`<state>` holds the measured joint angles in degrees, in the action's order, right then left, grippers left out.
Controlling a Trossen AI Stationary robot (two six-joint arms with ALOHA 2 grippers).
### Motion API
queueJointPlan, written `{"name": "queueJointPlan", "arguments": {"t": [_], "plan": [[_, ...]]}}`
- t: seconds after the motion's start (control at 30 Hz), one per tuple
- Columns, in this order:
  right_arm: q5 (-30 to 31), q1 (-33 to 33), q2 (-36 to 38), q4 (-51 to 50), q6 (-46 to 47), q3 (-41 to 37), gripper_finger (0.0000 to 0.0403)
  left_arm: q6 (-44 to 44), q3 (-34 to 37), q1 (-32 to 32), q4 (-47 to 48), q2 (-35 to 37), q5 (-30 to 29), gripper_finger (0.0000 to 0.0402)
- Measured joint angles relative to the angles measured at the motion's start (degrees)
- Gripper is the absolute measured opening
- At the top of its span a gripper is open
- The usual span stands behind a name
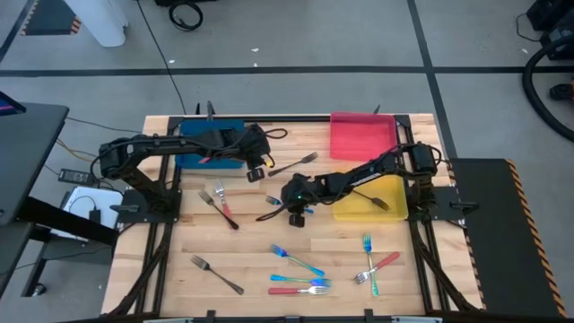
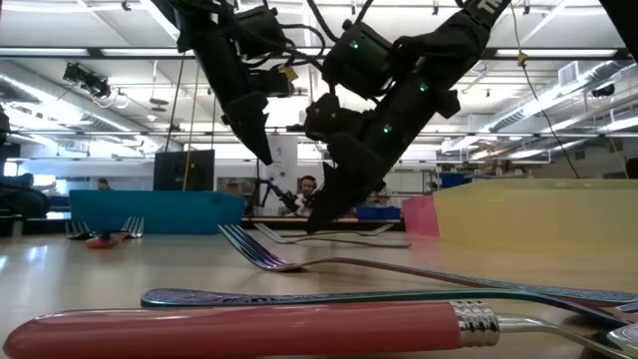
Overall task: Sort silverware by color (type)
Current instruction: Put the blue fork into the red bin
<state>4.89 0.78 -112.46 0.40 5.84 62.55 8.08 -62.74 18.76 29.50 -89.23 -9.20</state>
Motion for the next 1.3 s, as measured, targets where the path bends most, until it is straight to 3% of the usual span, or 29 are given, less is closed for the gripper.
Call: {"name": "queueJointPlan", "arguments": {"t": [0.13, 0.43, 0.57, 0.77, 1.03, 1.17, 1.3], "plan": [[-1.1, -0.1, -0.7, -0.6, 2.0, 0.0, 0.0108, 0.0, 0.0, 0.0, -0.3, 0.0, 0.0, 0.0105], [2.5, 0.2, -3.9, -0.5, 3.6, 0.3, 0.0104, 0.0, 0.0, 0.0, -1.0, 0.0, 0.0, 0.0105], [4.2, 0.2, -4.0, -0.4, 4.5, 0.3, 0.0082, 0.0, 0.0, 0.0, -1.3, 0.0, 0.0, 0.0105], [4.6, -0.1, -3.8, -0.6, 5.0, 0.2, 0.0014, 0.0, 0.0, 0.0, -1.5, 0.0, 0.0, 0.0105], [3.2, -0.3, -1.0, -1.6, 4.5, -0.2, 0.0012, 0.0, 0.0, 0.0, -1.5, 0.0, 0.0, 0.0105], [7.4, -0.3, 3.4, -5.9, 3.1, -0.4, 0.0008, 0.0, 0.0, 0.0, -1.5, 0.0, 0.0, 0.0105], [15.3, -0.3, 9.2, -11.6, 1.8, -0.2, 0.001, 0.0, 0.0, 0.0, -1.5, 0.0, 0.0, 0.0105]]}}
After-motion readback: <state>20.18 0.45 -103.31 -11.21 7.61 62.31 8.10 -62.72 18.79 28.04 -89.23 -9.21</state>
